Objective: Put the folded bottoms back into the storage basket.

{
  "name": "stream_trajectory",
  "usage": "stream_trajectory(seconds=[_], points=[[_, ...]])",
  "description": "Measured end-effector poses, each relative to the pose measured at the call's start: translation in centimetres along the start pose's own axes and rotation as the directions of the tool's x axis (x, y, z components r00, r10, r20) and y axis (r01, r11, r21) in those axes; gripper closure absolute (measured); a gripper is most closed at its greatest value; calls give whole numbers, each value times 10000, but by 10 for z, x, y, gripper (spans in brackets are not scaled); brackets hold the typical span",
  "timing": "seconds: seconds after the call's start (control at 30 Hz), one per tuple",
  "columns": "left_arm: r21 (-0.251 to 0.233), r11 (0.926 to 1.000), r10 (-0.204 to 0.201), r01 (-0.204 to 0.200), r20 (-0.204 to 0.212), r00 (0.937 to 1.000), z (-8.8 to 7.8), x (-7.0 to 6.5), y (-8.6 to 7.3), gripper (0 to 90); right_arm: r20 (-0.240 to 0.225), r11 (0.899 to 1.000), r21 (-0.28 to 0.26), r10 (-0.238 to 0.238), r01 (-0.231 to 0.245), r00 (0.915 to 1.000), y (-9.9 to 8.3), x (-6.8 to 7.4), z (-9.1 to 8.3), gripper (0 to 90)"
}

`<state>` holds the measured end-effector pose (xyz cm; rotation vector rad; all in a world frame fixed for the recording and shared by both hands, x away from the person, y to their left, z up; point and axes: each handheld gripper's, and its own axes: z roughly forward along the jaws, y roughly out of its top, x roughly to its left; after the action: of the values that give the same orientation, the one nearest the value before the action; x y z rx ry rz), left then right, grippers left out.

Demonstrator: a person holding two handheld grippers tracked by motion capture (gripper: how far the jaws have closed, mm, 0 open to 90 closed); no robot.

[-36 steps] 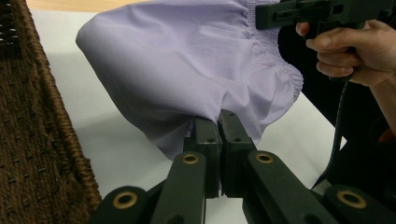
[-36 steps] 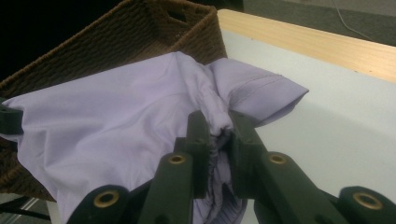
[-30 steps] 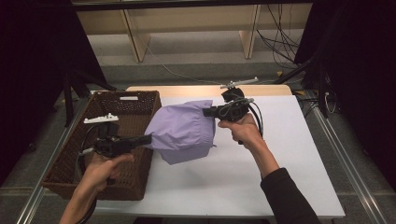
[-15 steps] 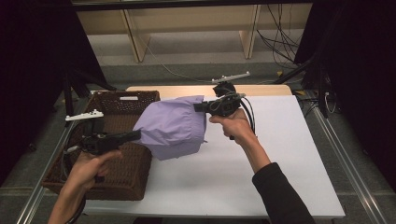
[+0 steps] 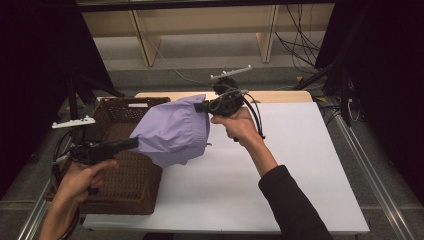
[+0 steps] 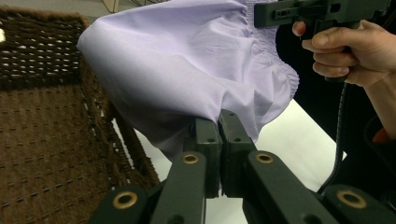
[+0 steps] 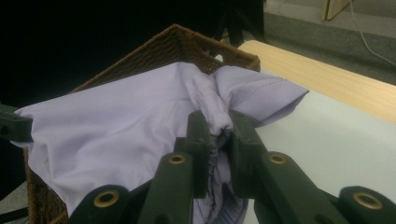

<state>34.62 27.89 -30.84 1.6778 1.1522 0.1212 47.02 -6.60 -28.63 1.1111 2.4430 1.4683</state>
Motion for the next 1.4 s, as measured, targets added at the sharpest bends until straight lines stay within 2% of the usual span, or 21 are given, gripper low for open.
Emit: stream_trajectory(seconds=[0.07, 0.4, 0.8, 1.4], points=[[-115, 9999, -18, 18, -51, 10000, -7, 3, 1, 879, -6, 10000, 44, -52, 52, 10000, 7, 5, 4, 810], [-413, 9991, -31, 22, -218, 9998, -24, 9, 4, 879, -137, 9996, 149, -238, 240, 9996, 20, 18, 18, 809], [-424, 9990, -143, 130, -300, 9994, -36, 21, 3, 879, -231, 9992, 156, -371, 374, 9990, 31, 29, 29, 809], [-756, 9967, -349, 300, -653, 9973, -64, 39, 3, 879, -438, 9990, 144, -414, 421, 9982, 47, 46, 54, 808]])
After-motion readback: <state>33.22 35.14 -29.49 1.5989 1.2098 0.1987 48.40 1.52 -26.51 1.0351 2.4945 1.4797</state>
